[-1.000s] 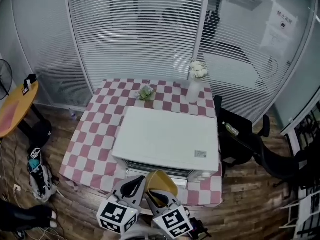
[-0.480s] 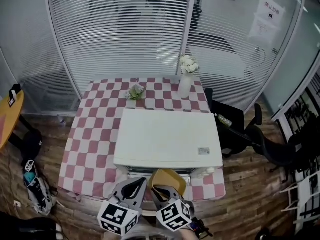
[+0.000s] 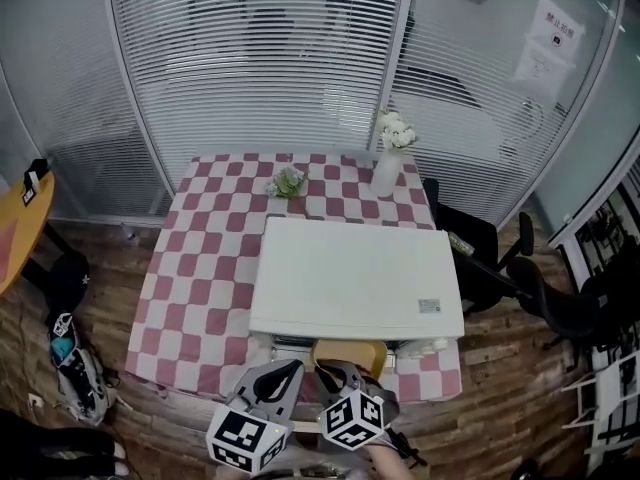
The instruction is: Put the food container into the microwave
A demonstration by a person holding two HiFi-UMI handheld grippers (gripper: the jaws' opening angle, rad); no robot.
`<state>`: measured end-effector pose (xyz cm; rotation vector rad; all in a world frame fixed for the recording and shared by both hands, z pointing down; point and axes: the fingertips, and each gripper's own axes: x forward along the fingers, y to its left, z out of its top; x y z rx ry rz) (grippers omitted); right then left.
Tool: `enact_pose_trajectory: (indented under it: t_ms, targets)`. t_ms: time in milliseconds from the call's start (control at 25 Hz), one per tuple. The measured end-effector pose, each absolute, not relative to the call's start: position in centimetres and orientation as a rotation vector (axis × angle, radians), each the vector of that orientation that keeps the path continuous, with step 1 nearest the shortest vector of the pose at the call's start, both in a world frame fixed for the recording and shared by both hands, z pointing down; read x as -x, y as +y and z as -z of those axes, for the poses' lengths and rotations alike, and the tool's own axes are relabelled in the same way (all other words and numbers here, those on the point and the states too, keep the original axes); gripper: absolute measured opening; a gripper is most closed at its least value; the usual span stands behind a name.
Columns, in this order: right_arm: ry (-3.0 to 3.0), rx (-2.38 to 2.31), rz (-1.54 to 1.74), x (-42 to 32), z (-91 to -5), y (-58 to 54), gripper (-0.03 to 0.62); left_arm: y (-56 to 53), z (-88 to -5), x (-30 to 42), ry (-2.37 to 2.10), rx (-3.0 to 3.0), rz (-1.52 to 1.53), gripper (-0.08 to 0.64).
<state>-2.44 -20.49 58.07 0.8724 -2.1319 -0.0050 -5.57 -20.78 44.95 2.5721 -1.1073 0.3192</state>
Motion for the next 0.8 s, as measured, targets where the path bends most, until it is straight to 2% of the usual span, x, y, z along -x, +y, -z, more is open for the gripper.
enact_pose_trajectory:
  t_ms: [400,800]
  targets:
    - [-1.982,-0.768,0.271,2.6,-60.7,-23.9,0.012,-21.0,-45.3,8.7,-1.203,-2.507,-0.311,0.011]
    - [-1.968,-0.789,0.322,3.1,-61.9,-26.6,0.012,-21.2,-45.6,10.3,-1.244,-2.48,-0.311,0.012]
